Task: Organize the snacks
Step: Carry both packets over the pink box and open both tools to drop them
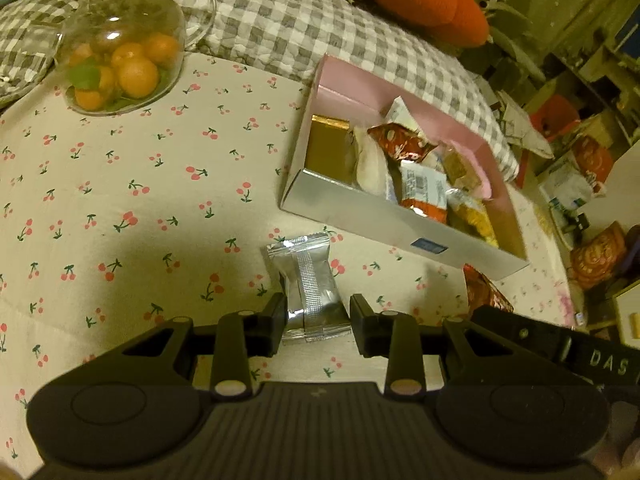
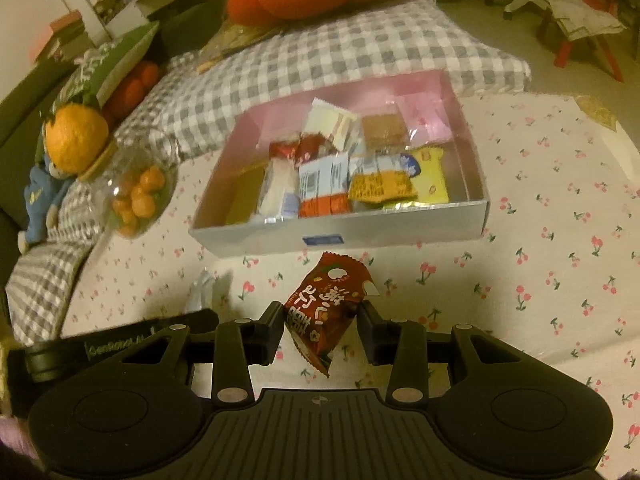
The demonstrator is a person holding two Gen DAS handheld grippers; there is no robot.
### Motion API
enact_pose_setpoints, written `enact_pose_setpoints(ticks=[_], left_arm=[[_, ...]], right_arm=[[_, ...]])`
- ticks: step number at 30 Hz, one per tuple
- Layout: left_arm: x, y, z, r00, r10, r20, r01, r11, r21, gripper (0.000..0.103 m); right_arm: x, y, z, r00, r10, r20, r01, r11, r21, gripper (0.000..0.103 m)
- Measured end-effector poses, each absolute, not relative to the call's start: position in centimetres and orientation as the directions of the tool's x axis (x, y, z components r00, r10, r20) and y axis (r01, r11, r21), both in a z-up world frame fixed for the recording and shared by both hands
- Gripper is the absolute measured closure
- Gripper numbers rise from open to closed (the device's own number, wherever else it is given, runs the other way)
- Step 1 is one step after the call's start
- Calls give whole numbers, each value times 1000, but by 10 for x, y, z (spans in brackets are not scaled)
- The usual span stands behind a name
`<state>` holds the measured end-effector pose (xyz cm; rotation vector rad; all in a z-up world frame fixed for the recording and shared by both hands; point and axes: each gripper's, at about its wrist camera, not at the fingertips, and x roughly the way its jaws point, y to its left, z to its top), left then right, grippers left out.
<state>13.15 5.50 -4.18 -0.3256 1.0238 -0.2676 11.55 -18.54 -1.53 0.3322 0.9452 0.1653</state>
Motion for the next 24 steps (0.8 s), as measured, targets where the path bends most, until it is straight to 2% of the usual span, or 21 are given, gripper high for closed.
enact_pose_setpoints(ticks=[10, 24], left_arm=[[142, 50, -9, 560, -413, -718, 126, 899, -419, 72], [216, 10, -13, 586, -354, -729, 164, 933, -322, 72]], right_arm=[[132, -213, 17, 639, 318, -700, 33, 898, 438, 64], [200, -223, 14, 677, 264, -687, 46, 916, 398, 64]])
